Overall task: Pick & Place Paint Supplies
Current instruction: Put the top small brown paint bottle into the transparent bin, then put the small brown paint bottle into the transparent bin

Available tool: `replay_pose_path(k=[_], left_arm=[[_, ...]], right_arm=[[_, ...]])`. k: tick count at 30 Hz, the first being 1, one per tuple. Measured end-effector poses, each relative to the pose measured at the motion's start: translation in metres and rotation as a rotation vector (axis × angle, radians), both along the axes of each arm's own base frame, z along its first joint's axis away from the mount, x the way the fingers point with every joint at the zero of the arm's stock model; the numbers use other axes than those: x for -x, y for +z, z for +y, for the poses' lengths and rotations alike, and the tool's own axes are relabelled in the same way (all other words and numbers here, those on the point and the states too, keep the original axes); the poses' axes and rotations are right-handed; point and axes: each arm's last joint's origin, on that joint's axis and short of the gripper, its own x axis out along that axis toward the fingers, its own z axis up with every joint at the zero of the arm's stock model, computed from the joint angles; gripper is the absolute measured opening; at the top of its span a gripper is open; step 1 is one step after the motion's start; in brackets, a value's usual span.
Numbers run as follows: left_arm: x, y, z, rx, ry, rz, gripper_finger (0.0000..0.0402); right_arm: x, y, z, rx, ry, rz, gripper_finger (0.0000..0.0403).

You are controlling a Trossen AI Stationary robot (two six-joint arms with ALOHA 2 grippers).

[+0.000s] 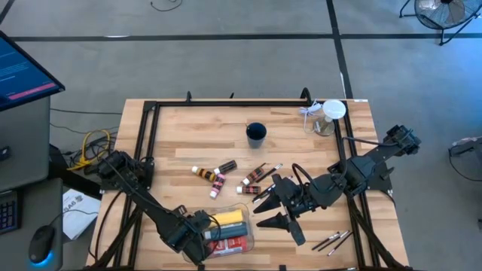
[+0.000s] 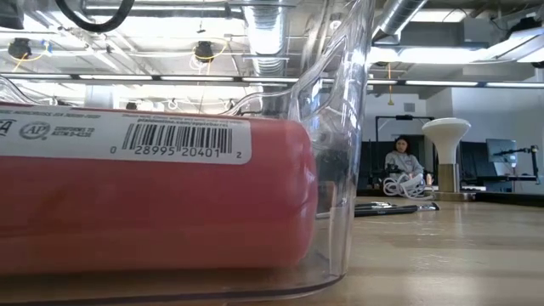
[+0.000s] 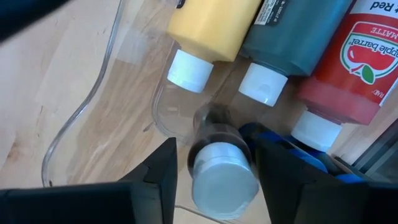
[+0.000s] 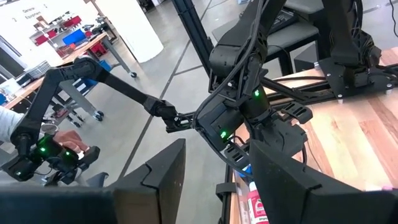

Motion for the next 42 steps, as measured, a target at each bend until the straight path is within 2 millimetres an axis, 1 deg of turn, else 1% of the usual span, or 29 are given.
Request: replay_pose_path(k=[6, 10, 18, 26, 31, 36, 42], left_arm=[[0.001, 0.003, 0.001, 0.002, 0.000, -0.002, 0.0171], [0.004, 0.010, 0.004, 0.001, 0.001, -0.013, 0.0184], [0.008, 0.035, 0.014, -0.021, 0.013, -0.120, 0.0187], [0.008, 0.057, 0.031, -0.049, 0.056, -0.233, 0.0186], [0.007, 0.077, 0.049, -0.087, 0.111, -0.355, 0.0186], [0.007, 0.103, 0.076, -0.119, 0.204, -0.484, 0.0186], [0.005, 0.128, 0.116, -0.178, 0.309, -0.593, 0.0186]], right_arm=[[0.000, 0.000, 0.000, 0.000, 0.000, 0.000, 0.0173], [0.000, 0.000, 0.000, 0.000, 0.000, 0.000, 0.0171], [-0.001, 0.000, -0.002, 0.001, -0.006, -0.001, 0.0173], [-0.001, 0.000, -0.002, 0.001, -0.008, -0.001, 0.0172], [-0.002, -0.001, -0.004, 0.007, -0.013, 0.009, 0.0173], [-0.002, -0.003, -0.005, 0.026, -0.012, 0.028, 0.0171], [-0.007, -0.005, -0.016, 0.031, -0.049, 0.048, 0.0174]])
